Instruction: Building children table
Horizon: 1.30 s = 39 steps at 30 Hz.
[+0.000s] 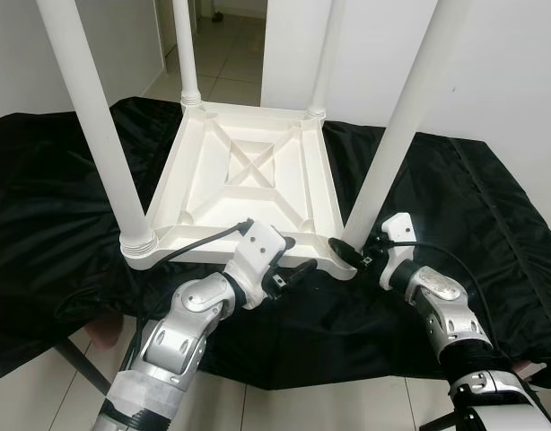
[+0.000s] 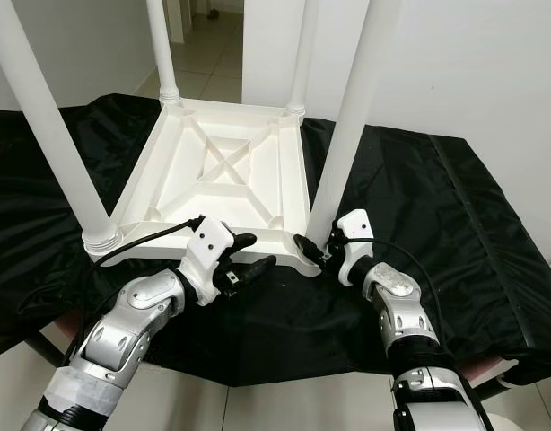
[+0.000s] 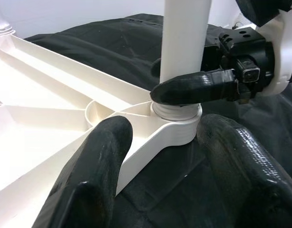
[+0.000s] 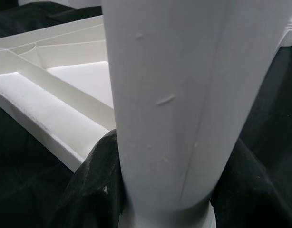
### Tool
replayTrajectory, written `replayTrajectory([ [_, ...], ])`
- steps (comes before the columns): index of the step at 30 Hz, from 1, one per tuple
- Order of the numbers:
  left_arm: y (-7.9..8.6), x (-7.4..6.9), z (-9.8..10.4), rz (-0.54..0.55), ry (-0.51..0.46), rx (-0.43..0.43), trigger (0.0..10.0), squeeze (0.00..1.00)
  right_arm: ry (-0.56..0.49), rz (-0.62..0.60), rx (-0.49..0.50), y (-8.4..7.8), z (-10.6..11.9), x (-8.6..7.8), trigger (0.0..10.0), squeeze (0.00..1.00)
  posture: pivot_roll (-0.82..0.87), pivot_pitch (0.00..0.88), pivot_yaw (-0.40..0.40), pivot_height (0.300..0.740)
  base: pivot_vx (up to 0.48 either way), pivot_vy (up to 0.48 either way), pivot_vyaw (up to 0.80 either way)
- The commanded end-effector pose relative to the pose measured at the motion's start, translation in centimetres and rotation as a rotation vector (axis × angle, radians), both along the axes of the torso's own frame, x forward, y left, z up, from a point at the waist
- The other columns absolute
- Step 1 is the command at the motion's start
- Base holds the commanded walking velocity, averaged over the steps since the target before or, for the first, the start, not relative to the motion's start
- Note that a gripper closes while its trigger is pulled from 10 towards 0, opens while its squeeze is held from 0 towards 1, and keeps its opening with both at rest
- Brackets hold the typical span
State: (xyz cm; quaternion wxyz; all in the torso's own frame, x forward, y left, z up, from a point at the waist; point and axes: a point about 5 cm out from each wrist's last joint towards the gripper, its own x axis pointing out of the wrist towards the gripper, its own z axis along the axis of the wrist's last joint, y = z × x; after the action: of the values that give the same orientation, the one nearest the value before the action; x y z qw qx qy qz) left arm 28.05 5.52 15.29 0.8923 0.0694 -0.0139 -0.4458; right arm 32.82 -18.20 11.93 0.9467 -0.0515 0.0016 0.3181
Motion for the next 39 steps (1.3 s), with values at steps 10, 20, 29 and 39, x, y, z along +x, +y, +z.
replayTrajectory([
  [10,0.1,0.3,0.2,0.050,-0.007,-0.004,10.0,0.00,0.037,-0.061,0.047,1.1,-1.1,-1.1,10.0,0.00,0.11,0.000,-0.058,0.740,0.000,0.000,0.00],
  [20,-0.4,0.3,0.2,0.037,-0.007,-0.006,10.0,0.00,0.042,-0.376,0.116,3.5,-1.4,-1.8,10.0,0.00,0.09,0.000,-0.049,0.740,0.000,0.000,0.00],
  [29,-0.3,0.5,0.2,0.041,-0.006,-0.006,10.0,0.00,0.053,-0.723,0.211,5.1,-1.9,-2.9,10.0,0.00,0.08,0.000,-0.042,0.740,0.000,0.000,0.00],
  [39,0.3,1.2,0.4,0.063,-0.012,0.000,10.0,0.00,0.075,-0.607,0.243,7.3,-1.4,-3.2,10.0,0.00,0.07,0.000,-0.038,0.740,0.000,0.000,0.00],
])
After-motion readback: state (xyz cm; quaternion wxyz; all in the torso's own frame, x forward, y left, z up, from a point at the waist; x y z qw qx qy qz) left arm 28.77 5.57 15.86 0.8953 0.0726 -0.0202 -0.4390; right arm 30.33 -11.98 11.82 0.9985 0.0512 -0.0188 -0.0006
